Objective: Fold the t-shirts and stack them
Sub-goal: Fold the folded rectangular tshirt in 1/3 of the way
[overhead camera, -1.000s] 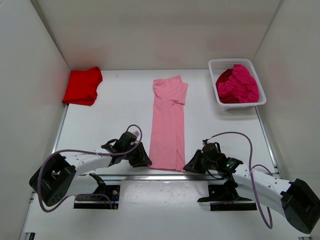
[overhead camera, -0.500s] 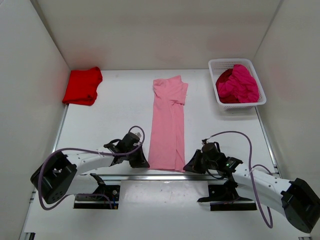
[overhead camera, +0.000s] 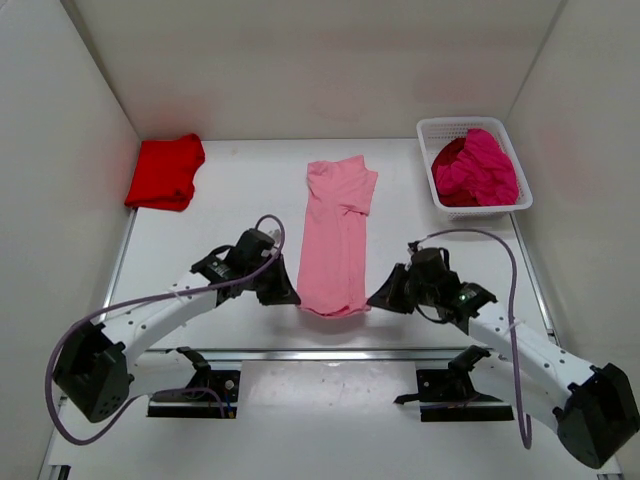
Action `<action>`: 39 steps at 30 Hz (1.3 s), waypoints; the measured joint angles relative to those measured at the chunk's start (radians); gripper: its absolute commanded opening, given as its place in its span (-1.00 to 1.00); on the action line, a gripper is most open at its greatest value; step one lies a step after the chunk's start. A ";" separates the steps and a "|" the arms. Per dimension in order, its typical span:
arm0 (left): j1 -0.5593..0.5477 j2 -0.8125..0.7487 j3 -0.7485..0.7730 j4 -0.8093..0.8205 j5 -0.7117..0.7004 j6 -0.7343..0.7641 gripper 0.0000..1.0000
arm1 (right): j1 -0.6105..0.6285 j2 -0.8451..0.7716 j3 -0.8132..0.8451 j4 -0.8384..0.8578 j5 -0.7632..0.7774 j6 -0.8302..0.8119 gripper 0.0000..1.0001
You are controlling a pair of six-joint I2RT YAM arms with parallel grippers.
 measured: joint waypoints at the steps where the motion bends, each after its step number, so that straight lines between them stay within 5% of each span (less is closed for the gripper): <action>1: 0.007 0.018 0.028 0.000 0.000 0.008 -1.00 | -0.029 0.025 0.031 -0.003 -0.010 -0.021 -1.00; 12: 0.139 0.410 0.446 -0.033 -0.069 0.125 -1.00 | -0.314 0.485 0.487 -0.034 -0.066 -0.315 -1.00; 23: 0.208 0.772 0.808 -0.058 -0.153 0.192 -1.00 | -0.383 0.812 0.719 0.024 -0.077 -0.410 -1.00; 31: 0.235 0.900 0.887 -0.079 -0.182 0.208 -0.93 | -0.396 1.003 0.830 0.027 -0.104 -0.428 -0.99; 34: 0.243 0.932 0.920 -0.085 -0.183 0.211 -0.68 | -0.404 1.049 0.886 0.028 -0.109 -0.433 -1.00; 39: 0.255 0.970 0.995 -0.074 -0.185 0.222 0.40 | -0.409 1.106 0.968 0.025 -0.108 -0.439 -0.52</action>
